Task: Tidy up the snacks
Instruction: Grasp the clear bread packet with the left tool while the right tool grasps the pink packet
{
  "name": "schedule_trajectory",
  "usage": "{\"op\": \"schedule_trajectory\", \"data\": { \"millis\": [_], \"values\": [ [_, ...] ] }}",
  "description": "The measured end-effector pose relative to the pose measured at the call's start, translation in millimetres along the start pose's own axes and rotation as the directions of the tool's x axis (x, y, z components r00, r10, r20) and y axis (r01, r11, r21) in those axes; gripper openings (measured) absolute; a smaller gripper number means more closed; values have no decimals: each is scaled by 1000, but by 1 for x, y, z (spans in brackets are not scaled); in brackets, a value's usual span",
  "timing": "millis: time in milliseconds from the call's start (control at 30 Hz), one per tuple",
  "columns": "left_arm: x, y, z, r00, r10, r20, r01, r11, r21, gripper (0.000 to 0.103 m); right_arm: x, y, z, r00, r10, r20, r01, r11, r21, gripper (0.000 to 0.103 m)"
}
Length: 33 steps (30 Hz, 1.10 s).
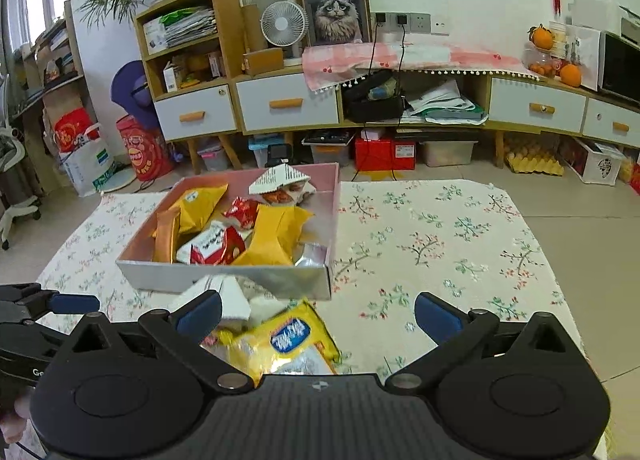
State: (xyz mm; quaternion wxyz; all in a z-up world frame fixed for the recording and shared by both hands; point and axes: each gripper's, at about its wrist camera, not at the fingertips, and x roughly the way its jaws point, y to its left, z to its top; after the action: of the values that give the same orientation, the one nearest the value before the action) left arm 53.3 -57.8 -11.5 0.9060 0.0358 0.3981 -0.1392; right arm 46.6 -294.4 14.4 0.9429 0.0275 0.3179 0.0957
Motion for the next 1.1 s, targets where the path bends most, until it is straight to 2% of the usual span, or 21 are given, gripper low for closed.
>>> {"op": "schedule_trajectory", "data": {
  "millis": [200,300,533,700,933,1100],
  "values": [
    [-2,-8,-16,1000,-15,3,15,1000,4,101,-13,5,-15,1000,14,-5,-14,997,-71,78],
    [-1,-14,-24,1000,-17,-3,17,1000,9,101,-13,2,-27,1000,-6,-24,4,996,-88,78],
    [6,-30,-33,999,-25,-32,26,999,33,101,-6,-12,-48,995,-4,-100,3,1000,-15,78],
    [8,-36,-34,999,-23,-27,24,999,36,101,5,-16,-57,987,38,-158,-27,997,72,78],
    [9,-42,-34,998,-48,-28,49,999,15,101,6,-15,-65,977,6,-212,-15,999,-42,78],
    [11,-55,-33,996,-81,-33,82,996,20,100,-1,-21,-67,976,-8,-220,-19,993,-120,78]
  ]
}}
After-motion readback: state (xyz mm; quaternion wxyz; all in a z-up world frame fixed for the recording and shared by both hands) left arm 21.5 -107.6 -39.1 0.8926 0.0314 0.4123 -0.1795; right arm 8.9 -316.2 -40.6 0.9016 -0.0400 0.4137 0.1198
